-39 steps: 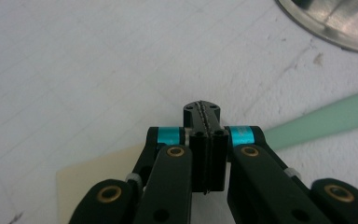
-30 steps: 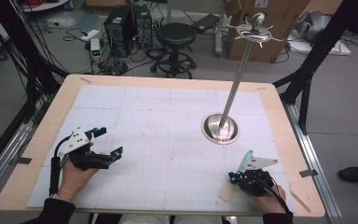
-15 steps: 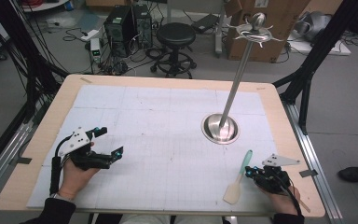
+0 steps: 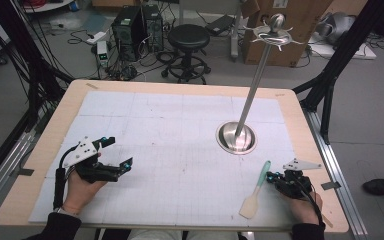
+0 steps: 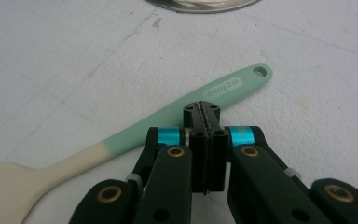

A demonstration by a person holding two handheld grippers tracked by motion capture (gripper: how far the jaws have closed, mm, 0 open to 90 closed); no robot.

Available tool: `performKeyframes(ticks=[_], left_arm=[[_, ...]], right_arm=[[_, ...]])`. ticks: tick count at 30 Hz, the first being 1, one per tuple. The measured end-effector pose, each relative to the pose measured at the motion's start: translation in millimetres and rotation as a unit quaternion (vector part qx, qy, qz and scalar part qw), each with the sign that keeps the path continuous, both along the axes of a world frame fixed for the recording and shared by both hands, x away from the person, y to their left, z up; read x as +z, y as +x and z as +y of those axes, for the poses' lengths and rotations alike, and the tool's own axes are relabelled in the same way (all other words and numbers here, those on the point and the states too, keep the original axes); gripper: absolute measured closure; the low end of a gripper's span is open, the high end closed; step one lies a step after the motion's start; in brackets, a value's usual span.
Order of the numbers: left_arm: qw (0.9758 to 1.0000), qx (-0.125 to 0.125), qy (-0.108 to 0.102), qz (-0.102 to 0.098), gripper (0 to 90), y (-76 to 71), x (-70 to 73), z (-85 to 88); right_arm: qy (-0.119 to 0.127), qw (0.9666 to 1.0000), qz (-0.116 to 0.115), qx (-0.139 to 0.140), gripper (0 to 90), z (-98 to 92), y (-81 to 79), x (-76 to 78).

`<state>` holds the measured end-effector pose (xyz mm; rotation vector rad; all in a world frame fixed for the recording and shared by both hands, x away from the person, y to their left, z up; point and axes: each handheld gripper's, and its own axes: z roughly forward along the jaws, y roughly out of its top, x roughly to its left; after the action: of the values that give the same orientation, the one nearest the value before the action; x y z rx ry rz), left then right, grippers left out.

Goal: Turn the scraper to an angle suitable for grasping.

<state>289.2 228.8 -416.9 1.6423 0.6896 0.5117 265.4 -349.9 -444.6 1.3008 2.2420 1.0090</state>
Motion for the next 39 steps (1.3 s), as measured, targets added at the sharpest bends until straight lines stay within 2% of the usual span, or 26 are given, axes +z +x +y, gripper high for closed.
performKeyframes(ticks=[5, 8, 12, 21, 39], left_arm=[[1.0000, 0.002, 0.002, 0.000, 1.8, -0.5, 0.1, -0.2], [1.0000, 0.002, 0.001, 0.001, 1.8, 0.0, -0.1, -0.3], [1.0000, 0.002, 0.004, 0.001, 1.8, -0.4, 0.1, 0.1], [1.0000, 0.002, 0.003, 0.002, 1.8, -0.7, 0.0, 0.5], [1.0000, 0.002, 0.006, 0.002, 1.8, -0.6, -0.2, 0.3]], right_arm=[[-0.003, 0.9999, -0.003, 0.014, 90.0, 7.8, 3.2, -0.4], [-0.003, 0.9993, -0.005, 0.037, 90.0, 18.4, 8.6, -1.0], [-0.007, 0.9980, -0.005, 0.063, 90.0, 30.5, 13.9, -0.7], [-0.004, 0.9949, 0.001, 0.100, 90.0, 51.3, 21.8, 0.1], [-0.008, 0.9890, 0.012, 0.147, 90.0, 87.0, 32.3, 2.6]])
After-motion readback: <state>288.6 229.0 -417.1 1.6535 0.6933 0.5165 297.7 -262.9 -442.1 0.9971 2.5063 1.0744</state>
